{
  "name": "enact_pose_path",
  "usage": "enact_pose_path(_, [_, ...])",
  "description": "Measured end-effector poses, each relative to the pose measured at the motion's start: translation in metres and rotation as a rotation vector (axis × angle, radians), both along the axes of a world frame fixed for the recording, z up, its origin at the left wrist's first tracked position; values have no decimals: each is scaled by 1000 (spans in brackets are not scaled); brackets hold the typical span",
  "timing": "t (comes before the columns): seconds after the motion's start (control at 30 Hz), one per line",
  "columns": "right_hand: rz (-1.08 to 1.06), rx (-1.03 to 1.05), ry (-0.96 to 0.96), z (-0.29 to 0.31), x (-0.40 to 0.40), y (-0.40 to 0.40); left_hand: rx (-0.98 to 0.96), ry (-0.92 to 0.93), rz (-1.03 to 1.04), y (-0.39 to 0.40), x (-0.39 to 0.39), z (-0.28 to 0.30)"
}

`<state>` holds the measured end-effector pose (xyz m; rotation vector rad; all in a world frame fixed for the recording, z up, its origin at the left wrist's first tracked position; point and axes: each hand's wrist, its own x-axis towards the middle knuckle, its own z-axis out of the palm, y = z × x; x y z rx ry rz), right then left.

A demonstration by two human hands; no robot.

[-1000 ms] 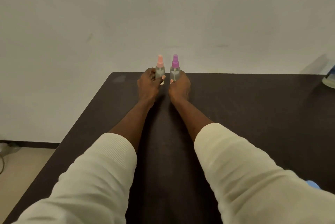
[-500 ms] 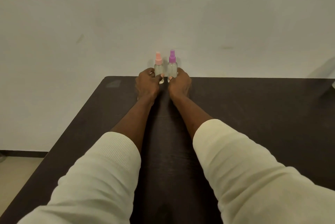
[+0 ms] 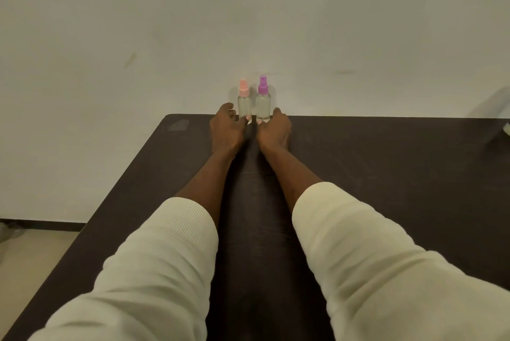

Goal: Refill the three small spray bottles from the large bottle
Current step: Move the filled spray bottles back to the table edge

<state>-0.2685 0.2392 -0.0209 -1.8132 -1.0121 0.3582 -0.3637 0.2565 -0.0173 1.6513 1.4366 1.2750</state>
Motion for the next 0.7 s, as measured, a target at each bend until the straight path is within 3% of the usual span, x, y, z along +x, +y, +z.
enact_pose_path(0.33, [37, -71, 145, 15, -26, -114, 7, -34, 113, -110, -16, 8])
enact_pose_path(0.7, [171, 121, -3, 24, -59, -333, -114, -192, 183, -309, -35, 7])
